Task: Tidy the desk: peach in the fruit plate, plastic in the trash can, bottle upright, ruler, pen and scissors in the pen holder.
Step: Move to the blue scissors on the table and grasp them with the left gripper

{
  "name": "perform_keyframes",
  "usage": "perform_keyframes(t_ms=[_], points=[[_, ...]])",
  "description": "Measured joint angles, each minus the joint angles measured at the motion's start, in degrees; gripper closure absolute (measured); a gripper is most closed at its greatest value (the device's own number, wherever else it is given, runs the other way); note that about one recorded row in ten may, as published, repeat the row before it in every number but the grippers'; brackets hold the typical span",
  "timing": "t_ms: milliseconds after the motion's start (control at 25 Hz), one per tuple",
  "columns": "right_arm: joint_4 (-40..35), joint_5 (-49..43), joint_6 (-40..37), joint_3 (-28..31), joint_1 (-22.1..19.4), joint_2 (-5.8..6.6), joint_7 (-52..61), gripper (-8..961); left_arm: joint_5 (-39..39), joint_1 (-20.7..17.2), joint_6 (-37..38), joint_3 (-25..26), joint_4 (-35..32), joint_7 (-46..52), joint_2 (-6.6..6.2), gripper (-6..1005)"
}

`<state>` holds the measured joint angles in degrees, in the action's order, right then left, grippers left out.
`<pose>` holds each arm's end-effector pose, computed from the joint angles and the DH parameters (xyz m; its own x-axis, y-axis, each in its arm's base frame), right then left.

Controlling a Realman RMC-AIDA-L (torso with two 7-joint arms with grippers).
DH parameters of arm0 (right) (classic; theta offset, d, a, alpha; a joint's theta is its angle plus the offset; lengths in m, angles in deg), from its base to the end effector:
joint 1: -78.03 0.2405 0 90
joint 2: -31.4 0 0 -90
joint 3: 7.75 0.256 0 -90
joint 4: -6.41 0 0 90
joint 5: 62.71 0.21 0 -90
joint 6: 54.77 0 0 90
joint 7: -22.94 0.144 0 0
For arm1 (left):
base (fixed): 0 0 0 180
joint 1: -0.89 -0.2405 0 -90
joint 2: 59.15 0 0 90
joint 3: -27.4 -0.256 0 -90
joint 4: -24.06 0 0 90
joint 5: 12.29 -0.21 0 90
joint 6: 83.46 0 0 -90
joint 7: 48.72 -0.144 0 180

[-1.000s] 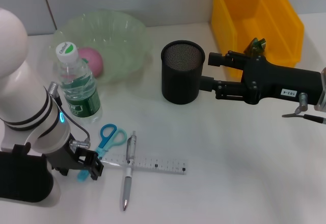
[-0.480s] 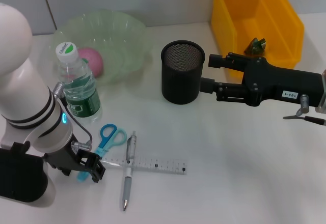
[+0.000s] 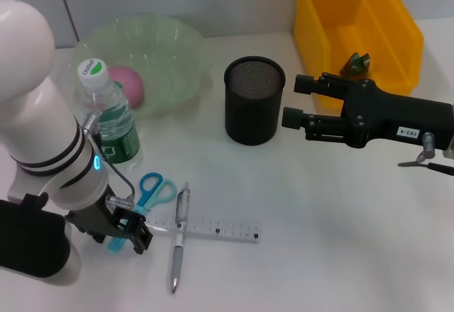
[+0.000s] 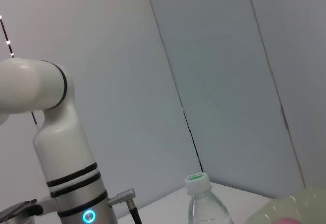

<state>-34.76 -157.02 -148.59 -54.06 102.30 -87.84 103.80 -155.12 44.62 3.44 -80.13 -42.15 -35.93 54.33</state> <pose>0.2438 0.3167 0.0225 0.6428 -0.2639 -0.7191 -0.4705 -0.8769 -0.0987 -0.1775 0.3355 -0.0565 -0.3072 -0.9199 0.2437 -0.6861 0.3916 0.6132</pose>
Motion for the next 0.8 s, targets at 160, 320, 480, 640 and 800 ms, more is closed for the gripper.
perform_keyframes(t_ms=[160, 320, 480, 640, 800], points=[[-0.12, 0.01, 0.0, 0.0, -0.02, 0.05, 0.0, 129, 0.42, 0.68, -0.32, -0.01, 1.08, -0.19, 0.07, 317], [-0.14, 0.01, 0.0, 0.06, -0.17, 0.06, 0.0, 129, 0.64, 1.13, -0.43, 0.03, 1.85, -0.46, 0.13, 318], [-0.14, 0.0, 0.01, 0.09, -0.19, 0.07, 0.0, 128, 0.78, 1.24, -0.47, 0.1, 2.09, -0.74, 0.17, 318], [-0.25, 0.0, 0.03, 0.09, -0.19, 0.07, 0.0, 128, 1.11, 1.27, -0.51, 0.03, 2.13, -0.76, 0.16, 318], [-0.45, 0.01, 0.02, 0.09, -0.19, 0.06, 0.0, 128, 1.31, 1.28, -0.59, -0.02, 2.24, -0.99, 0.11, 318]])
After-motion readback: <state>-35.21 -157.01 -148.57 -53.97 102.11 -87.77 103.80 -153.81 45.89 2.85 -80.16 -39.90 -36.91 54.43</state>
